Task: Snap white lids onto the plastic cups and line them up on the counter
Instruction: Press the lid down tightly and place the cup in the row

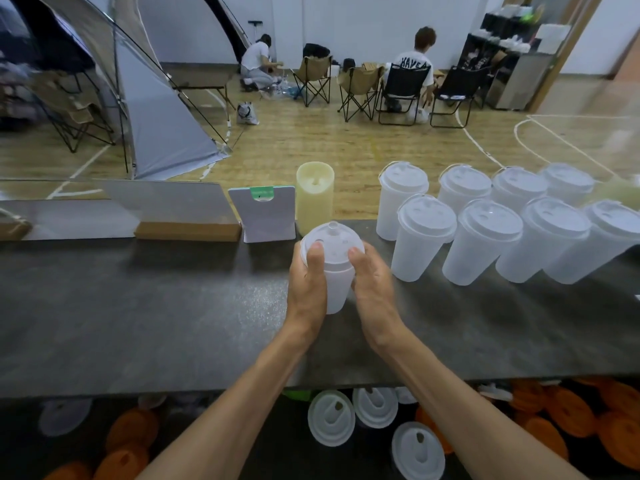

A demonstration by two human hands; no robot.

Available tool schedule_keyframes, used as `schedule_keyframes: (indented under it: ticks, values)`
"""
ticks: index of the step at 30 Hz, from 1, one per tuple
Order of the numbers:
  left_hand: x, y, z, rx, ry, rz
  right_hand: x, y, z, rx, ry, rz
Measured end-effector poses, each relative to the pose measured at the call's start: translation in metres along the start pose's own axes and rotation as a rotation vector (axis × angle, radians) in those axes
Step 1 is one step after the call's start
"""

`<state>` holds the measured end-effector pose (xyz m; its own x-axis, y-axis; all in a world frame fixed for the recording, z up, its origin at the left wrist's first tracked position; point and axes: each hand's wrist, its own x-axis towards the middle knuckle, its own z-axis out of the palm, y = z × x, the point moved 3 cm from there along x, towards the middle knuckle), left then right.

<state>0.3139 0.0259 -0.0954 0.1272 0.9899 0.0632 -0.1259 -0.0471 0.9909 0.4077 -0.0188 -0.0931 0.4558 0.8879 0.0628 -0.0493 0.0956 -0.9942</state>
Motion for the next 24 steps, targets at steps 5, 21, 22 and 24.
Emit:
schedule_keyframes:
  ticks: [5,21,22,24]
  values:
    - [0.000,-0.006,-0.004,0.020,-0.063,0.026,0.001,0.003,0.001,-0.016,0.014,0.005]
    - [0.008,-0.016,-0.008,-0.059,-0.129,0.037,0.007,0.008,0.003,-0.052,-0.039,0.000]
    - [0.009,-0.015,-0.007,-0.056,-0.137,0.049,0.008,0.009,0.002,-0.050,-0.041,-0.003]
    - [0.010,-0.015,-0.008,-0.067,-0.130,0.038,0.008,0.009,0.002,-0.041,-0.037,-0.004]
